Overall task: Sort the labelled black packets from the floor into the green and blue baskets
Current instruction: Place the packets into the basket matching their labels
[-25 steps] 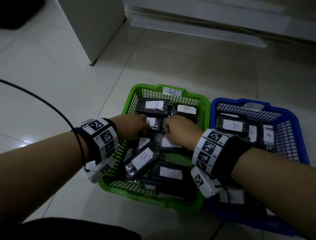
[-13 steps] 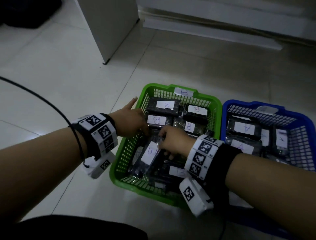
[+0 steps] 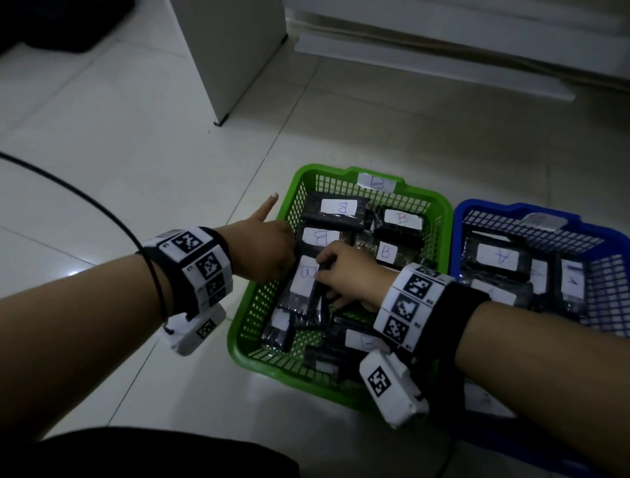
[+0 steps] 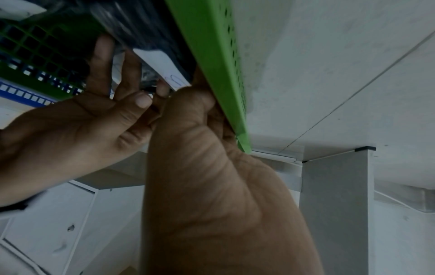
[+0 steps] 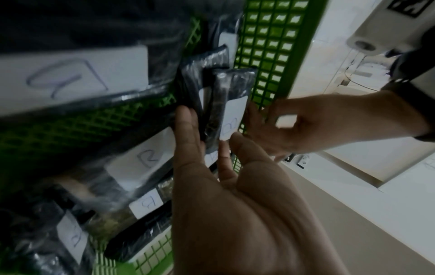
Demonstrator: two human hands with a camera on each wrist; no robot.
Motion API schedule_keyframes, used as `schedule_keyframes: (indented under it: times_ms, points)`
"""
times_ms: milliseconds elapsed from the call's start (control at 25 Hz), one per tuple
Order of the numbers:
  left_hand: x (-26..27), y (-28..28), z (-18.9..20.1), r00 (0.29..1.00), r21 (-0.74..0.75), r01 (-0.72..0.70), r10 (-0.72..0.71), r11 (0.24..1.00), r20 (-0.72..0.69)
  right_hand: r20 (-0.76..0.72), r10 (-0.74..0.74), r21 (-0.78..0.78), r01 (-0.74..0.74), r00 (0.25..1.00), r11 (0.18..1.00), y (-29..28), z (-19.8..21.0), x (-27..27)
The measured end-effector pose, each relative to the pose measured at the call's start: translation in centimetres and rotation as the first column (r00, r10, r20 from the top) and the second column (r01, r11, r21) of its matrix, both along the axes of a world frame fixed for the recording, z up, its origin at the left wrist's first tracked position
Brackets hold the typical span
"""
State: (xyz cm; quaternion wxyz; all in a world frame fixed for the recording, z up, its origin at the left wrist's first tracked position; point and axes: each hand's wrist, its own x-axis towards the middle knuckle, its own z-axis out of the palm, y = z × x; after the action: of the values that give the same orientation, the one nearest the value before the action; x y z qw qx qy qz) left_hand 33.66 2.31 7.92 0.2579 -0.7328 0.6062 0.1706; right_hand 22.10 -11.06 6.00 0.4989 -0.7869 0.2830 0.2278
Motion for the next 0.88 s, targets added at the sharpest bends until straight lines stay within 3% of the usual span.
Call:
schedule_keyframes:
  times_ms: [160, 360, 600, 880]
  points:
    - [0.3, -0.3, 0.0, 1.0, -0.111, -0.021, 0.021, 0.994, -0.001, -0.008, -0.044, -0.018, 0.044, 0.999, 0.999, 0.3, 0.5, 0.0]
    - [0.1, -0.5, -0.4, 0.999, -0.109, -0.043, 0.04, 0.993, -0.032, -0.145, -0.103, 0.244, 0.136, 0.984, 0.96, 1.1, 0.8, -0.5]
    - [0.6, 0.0, -1.4, 0.996, -0.138, -0.072, 0.063, 0.988, -0.067, -0.261, -0.141, 0.289, 0.217, 0.955, 0.933, 1.2, -0.1, 0.1]
    - [0.8, 0.1, -1.3, 0.988, -0.141, -0.116, 0.1, 0.983, -0.12, -0.194, -0.363, 0.445, 0.411, 0.912, 0.796, 0.7, -0.5, 0.0]
